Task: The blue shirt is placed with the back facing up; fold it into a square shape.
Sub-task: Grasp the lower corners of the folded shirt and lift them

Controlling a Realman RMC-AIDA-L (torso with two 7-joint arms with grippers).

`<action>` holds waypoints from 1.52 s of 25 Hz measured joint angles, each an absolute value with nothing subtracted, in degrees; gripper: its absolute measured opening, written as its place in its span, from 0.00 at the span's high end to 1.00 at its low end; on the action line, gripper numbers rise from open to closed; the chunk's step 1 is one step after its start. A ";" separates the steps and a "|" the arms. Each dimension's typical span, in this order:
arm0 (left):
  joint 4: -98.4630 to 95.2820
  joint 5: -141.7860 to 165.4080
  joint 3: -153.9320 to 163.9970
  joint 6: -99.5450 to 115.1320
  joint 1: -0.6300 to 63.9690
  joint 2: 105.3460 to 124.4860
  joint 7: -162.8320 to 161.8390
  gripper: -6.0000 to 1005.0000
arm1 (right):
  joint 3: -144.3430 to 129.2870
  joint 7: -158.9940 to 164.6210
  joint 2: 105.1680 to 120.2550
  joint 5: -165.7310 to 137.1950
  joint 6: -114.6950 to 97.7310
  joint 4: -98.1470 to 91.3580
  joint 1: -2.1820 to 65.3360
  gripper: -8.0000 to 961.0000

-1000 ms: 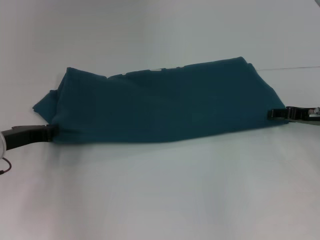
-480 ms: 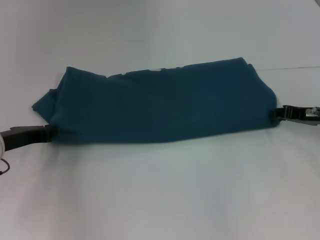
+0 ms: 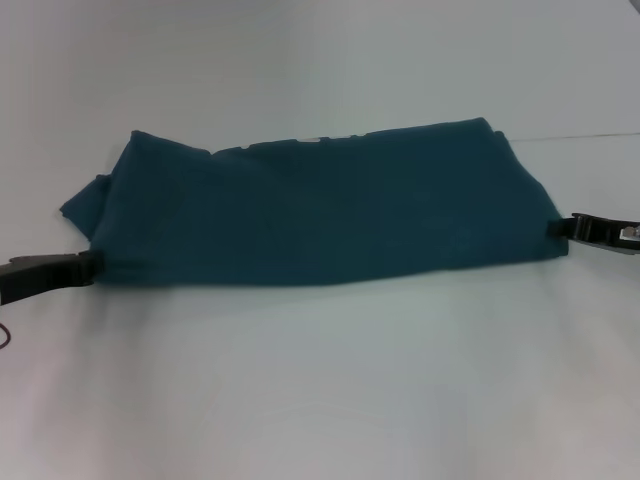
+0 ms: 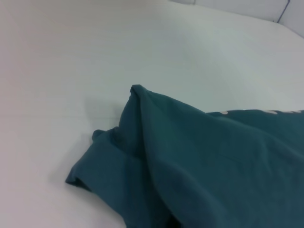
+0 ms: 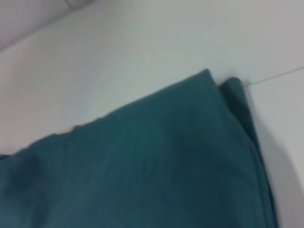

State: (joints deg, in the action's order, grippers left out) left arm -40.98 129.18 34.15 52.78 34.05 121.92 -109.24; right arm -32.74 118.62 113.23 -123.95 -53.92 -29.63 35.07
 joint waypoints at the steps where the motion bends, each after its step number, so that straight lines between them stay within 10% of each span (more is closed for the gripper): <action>1: -41.37 129.12 34.15 52.90 33.79 121.95 -109.26 0.95 | -32.74 117.35 113.27 -122.41 -54.67 -29.63 34.50 0.99; 18: -43.57 128.66 34.21 53.35 31.96 121.83 -109.50 0.94 | -33.32 117.31 113.04 -117.63 -54.30 -29.00 32.74 0.98; 29: -43.19 128.66 34.46 53.35 32.51 121.82 -109.51 0.94 | -34.88 120.92 115.13 -123.70 -48.45 -28.71 36.36 0.57; 38: -42.98 128.66 34.45 53.36 32.69 121.82 -109.51 0.93 | -34.66 121.78 115.34 -124.82 -47.34 -28.91 36.40 0.47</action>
